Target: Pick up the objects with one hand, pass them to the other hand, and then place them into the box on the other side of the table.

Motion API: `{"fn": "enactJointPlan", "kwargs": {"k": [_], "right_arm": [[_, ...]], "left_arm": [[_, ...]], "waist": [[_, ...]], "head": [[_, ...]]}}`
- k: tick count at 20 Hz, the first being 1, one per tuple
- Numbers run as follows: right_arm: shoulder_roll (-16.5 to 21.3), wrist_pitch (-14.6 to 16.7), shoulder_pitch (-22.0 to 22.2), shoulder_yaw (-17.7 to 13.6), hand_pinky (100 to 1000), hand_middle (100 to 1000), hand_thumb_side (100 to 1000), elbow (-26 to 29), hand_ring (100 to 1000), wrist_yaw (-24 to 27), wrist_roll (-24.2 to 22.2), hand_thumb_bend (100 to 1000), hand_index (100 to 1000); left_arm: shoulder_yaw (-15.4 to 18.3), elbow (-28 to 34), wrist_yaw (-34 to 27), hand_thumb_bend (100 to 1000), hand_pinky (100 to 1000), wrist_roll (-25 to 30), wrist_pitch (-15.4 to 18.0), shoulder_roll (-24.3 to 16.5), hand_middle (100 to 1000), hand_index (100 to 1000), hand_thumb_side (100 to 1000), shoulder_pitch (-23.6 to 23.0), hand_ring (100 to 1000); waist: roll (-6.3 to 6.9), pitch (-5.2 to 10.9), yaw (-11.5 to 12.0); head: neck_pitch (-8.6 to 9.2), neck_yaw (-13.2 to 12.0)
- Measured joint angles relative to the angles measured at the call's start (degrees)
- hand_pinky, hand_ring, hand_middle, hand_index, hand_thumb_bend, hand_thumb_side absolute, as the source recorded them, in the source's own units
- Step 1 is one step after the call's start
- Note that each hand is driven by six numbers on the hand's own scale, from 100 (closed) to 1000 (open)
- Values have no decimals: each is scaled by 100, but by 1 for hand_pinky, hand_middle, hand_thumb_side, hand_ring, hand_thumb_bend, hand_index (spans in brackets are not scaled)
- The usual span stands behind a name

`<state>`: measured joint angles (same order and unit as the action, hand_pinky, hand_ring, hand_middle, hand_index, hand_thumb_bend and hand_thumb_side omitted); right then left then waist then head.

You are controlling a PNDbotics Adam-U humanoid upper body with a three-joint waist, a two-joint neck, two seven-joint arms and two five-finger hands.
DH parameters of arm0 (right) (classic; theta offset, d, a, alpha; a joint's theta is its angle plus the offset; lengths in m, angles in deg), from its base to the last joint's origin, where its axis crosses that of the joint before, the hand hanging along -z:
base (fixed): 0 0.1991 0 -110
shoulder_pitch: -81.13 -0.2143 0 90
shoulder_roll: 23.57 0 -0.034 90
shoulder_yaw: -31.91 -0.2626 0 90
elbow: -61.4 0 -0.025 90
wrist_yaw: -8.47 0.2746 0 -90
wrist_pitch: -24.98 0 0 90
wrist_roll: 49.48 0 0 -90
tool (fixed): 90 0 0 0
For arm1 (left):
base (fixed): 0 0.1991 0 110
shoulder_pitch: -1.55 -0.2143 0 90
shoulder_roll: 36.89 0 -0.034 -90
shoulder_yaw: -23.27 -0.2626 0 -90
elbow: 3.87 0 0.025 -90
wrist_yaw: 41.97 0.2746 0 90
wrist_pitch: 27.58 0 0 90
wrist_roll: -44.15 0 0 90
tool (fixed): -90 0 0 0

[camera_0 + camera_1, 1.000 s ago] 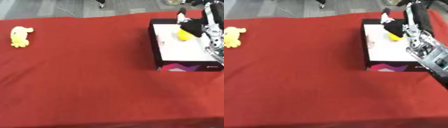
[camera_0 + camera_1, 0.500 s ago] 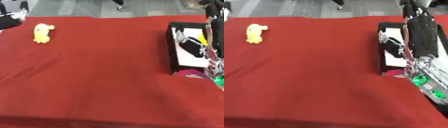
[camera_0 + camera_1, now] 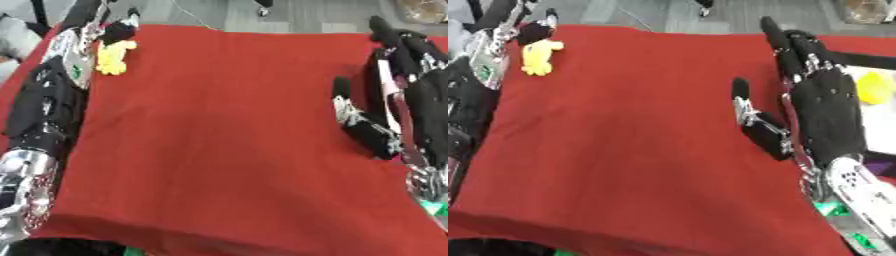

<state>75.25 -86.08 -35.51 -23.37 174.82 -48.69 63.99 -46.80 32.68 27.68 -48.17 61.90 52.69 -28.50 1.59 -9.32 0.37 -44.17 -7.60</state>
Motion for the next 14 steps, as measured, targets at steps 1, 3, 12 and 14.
{"fn": "enactJointPlan", "kwargs": {"k": [1, 3, 12, 14], "right_arm": [[-41, -17, -11, 55, 507, 719, 356, 0, 831, 2, 29, 141, 974], [-99, -68, -10, 151, 502, 717, 362, 0, 838, 12, 90, 129, 976], [-201, -313, 43, 389, 488, 713, 385, 0, 859, 60, 378, 100, 983], [-214, -337, 43, 417, 488, 712, 387, 0, 858, 76, 409, 100, 982]], "left_arm": [[60, -85, 17, 100, 786, -109, -168, -4, 814, 908, 901, 14, 750], [158, -226, -5, 100, 786, -312, -450, -29, 815, 907, 902, 26, 751], [204, -736, -431, 100, 796, -1046, -999, -499, 818, 912, 819, 45, 760], [115, -962, -530, 100, 800, -1141, -1020, -627, 820, 915, 822, 45, 765]], "waist": [[-6, -37, -53], [-31, -108, -136], [-22, -281, -246], [0, -284, -252]], "head": [[15, 11], [67, 40], [155, 152], [171, 171]]}}
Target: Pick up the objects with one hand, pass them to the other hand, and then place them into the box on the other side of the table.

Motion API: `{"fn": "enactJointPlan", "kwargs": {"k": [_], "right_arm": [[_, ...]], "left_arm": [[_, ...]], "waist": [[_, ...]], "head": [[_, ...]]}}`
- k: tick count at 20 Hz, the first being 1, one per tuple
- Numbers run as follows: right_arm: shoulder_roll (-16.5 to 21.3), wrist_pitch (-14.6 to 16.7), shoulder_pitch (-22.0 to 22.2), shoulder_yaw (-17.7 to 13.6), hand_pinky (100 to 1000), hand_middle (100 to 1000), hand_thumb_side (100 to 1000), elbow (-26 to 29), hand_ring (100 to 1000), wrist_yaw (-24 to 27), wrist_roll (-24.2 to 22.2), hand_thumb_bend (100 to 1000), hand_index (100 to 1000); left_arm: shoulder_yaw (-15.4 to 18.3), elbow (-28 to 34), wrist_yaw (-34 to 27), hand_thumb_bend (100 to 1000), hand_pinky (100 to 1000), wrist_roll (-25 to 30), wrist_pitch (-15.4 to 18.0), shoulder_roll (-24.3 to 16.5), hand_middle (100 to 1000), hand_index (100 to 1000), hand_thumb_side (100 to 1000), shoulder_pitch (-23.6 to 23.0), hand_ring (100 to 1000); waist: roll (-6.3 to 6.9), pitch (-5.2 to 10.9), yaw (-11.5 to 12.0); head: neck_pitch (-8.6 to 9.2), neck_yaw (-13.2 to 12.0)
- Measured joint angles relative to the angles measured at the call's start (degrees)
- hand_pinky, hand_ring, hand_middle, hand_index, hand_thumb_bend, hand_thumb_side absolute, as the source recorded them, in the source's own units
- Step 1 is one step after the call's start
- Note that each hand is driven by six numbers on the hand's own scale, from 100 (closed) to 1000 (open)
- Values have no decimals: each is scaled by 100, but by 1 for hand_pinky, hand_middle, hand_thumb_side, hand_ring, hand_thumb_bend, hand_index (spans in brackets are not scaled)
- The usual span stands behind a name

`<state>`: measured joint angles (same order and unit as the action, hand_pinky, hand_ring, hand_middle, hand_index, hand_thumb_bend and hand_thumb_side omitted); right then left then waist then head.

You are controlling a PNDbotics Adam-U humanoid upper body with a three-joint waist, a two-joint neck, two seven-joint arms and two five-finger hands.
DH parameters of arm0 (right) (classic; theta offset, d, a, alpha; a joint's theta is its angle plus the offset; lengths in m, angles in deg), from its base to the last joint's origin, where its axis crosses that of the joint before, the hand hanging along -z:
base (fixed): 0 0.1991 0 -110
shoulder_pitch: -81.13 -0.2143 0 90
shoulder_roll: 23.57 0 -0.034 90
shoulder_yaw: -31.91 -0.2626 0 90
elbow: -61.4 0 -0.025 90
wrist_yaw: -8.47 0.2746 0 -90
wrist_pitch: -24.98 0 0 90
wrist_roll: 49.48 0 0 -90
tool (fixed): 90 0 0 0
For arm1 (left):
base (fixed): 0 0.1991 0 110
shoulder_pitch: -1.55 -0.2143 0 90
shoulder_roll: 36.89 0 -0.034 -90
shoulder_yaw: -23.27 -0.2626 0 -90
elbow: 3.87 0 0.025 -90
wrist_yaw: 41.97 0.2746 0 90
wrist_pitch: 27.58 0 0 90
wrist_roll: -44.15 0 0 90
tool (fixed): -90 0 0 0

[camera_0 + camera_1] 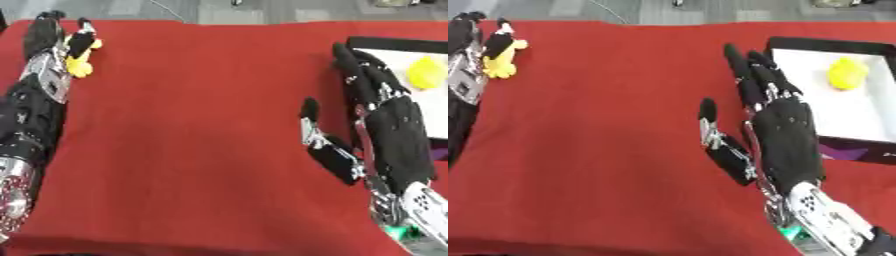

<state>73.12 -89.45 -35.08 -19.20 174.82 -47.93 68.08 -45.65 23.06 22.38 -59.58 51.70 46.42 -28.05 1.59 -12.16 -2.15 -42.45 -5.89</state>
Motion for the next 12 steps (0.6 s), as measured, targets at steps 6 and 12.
{"fn": "enactJointPlan", "kwargs": {"k": [6, 12], "right_arm": [[-2, 11, -9, 39, 488, 711, 393, 0, 856, 30, 39, 100, 981], [-7, 26, -47, 73, 483, 709, 401, 0, 864, 31, 79, 100, 983]], "left_arm": [[-435, -791, -456, 100, 807, -198, 114, -221, 826, 920, 923, -7, 772], [-830, -1290, -904, 100, 808, -739, 316, -307, 828, 918, 938, -6, 773]], "waist": [[28, -25, -55], [27, -111, -134]], "head": [[79, 49], [156, 68]]}}
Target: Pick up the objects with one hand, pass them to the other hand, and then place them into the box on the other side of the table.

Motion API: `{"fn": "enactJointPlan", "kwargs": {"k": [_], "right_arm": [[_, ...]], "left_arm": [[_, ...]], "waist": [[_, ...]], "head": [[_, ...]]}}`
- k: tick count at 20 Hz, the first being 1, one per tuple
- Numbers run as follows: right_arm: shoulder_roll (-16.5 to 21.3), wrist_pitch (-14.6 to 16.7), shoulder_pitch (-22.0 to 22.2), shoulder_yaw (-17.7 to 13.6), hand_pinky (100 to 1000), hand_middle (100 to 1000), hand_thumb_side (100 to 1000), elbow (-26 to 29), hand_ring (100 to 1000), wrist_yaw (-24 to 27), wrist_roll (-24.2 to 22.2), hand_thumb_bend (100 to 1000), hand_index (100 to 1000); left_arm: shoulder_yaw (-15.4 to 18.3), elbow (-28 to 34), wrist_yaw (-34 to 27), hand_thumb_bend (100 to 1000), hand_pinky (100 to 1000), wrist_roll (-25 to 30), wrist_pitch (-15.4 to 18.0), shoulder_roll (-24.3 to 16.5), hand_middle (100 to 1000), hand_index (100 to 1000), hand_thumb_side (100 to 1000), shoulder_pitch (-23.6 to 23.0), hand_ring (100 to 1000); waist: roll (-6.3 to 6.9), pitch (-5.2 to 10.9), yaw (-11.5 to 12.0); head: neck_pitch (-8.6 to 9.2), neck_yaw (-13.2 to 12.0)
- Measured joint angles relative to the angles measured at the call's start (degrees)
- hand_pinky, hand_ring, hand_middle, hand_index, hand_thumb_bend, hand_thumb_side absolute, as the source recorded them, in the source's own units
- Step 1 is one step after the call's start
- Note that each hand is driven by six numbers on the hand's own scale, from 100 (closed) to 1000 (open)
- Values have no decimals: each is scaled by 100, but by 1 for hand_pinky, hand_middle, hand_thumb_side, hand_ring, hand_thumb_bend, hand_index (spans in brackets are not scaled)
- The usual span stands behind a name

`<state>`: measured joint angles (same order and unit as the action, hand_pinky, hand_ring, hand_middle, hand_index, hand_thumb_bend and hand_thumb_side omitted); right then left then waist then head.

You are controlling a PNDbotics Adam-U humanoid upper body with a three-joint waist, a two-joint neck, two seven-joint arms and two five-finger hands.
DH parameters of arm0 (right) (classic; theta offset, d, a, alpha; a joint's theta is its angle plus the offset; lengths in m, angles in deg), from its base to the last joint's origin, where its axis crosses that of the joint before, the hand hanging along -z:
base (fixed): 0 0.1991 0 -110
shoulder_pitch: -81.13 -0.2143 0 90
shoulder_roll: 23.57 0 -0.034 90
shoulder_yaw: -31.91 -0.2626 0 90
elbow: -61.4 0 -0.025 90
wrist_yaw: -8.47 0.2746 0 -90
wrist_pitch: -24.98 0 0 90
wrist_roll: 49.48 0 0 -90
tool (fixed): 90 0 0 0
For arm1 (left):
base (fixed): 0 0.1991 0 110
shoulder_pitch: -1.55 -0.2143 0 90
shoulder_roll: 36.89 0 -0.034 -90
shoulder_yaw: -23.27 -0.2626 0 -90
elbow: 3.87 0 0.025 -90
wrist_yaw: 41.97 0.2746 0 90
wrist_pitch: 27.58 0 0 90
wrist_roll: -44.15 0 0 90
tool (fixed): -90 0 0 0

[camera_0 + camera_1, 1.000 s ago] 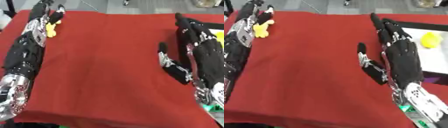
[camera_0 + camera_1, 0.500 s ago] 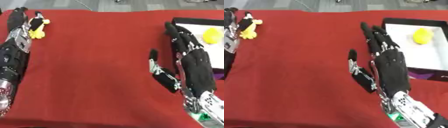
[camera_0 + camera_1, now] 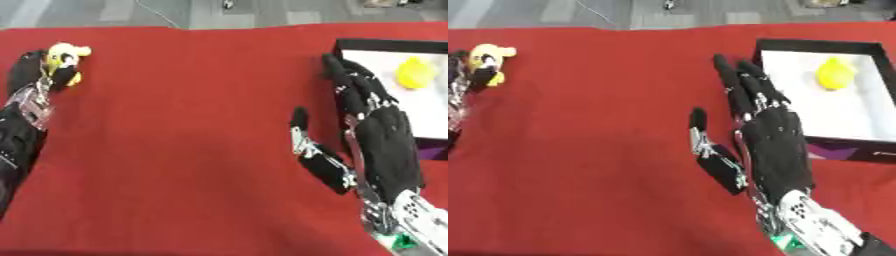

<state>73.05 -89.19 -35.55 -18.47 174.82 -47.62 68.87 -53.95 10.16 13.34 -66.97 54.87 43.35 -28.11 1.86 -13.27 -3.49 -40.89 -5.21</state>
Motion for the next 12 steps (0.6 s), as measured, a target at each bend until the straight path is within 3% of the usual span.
{"fn": "enactJointPlan", "kwargs": {"k": [2, 3, 5, 9, 12], "right_arm": [[-2, -1, -4, 21, 482, 709, 402, 0, 866, 3, 23, 100, 984], [-4, -5, -4, 32, 482, 709, 403, 0, 866, 5, 38, 100, 984], [-6, -14, -4, 35, 482, 709, 404, 0, 866, 17, 57, 100, 984], [-11, -26, -3, 60, 481, 708, 405, 0, 868, 41, 74, 100, 984], [-13, -26, 0, 66, 480, 708, 407, 0, 869, 45, 74, 100, 984]], "left_arm": [[-110, -141, -131, 100, 797, -210, 53, -15, 809, 899, 739, 15, 757], [-175, -218, -204, 100, 786, -309, 82, -27, 791, 881, 538, 17, 742], [-315, -396, -353, 100, 745, -475, 151, -54, 716, 818, 245, 32, 675], [-586, -693, -714, 100, 651, -804, 325, -114, 525, 671, 247, 107, 512], [-735, -824, -980, 100, 592, -1069, 539, -149, 432, 567, 263, 162, 425]], "waist": [[6, -24, -5], [12, -31, -6], [16, -33, -9], [29, -33, -30], [34, -32, -31]], "head": [[15, 1], [17, 1], [18, 1], [20, -5], [21, -9]]}}
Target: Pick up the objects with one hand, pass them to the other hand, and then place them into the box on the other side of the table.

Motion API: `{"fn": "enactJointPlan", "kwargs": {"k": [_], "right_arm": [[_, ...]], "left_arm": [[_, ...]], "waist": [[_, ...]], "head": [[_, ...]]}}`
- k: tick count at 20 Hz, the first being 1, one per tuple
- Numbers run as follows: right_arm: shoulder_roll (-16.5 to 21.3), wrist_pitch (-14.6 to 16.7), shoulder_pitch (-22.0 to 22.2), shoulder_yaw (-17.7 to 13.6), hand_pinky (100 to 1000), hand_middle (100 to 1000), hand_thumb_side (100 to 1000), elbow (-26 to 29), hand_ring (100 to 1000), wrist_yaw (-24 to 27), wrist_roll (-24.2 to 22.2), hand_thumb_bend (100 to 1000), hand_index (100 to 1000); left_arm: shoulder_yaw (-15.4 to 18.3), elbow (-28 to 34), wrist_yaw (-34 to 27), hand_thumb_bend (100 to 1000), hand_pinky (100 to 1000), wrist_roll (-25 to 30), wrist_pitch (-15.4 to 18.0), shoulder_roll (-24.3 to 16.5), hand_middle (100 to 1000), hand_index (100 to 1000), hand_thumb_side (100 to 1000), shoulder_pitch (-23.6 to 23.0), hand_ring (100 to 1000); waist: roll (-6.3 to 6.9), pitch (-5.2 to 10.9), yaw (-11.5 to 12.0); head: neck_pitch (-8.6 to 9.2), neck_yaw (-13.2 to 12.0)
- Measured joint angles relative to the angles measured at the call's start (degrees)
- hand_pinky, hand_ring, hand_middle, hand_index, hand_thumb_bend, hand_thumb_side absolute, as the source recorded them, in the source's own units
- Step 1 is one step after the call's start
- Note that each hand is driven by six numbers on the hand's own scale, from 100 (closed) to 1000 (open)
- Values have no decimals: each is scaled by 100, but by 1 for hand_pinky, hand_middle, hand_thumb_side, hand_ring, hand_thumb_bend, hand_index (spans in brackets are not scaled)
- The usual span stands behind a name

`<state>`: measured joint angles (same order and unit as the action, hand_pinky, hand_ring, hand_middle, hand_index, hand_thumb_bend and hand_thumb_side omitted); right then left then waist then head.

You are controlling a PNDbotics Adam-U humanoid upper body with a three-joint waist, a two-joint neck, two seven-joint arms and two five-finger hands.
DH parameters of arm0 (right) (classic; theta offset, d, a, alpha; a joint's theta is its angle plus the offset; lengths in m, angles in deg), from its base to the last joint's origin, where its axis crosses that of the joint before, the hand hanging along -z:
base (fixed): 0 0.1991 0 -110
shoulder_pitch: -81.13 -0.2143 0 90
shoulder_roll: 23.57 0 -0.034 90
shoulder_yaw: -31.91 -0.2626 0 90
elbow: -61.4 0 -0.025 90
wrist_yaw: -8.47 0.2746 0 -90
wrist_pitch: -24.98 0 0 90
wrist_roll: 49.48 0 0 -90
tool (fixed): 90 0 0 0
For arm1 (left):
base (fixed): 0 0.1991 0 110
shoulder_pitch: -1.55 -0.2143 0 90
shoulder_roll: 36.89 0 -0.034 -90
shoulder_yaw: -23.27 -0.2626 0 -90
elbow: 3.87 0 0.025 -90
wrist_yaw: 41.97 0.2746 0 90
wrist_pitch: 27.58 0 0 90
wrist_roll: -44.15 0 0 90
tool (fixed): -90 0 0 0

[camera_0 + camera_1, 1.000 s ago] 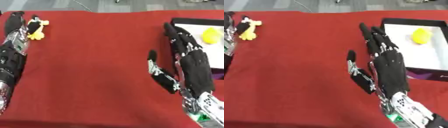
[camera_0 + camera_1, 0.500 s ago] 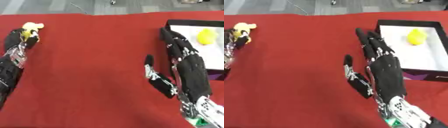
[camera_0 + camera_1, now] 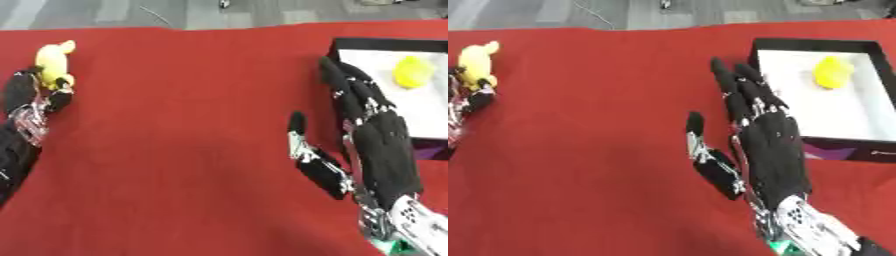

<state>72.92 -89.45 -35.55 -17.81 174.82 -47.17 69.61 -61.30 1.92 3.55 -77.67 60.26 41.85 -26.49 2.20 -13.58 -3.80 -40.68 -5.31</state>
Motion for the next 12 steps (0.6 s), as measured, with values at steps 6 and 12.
{"fn": "enactJointPlan", "kwargs": {"k": [6, 12], "right_arm": [[-1, -3, 23, 1, 480, 708, 409, 0, 869, 7, 3, 100, 984], [-1, -9, 46, -1, 481, 708, 408, 0, 866, 30, 7, 100, 984]], "left_arm": [[-60, -39, -423, 100, 527, -605, 546, -22, 295, 424, 375, -36, 319], [333, 700, -510, 100, 523, -536, 951, -22, 283, 412, 463, -38, 308]], "waist": [[-18, 2, 31], [-22, 13, 75]], "head": [[1, -11], [1, -11]]}}
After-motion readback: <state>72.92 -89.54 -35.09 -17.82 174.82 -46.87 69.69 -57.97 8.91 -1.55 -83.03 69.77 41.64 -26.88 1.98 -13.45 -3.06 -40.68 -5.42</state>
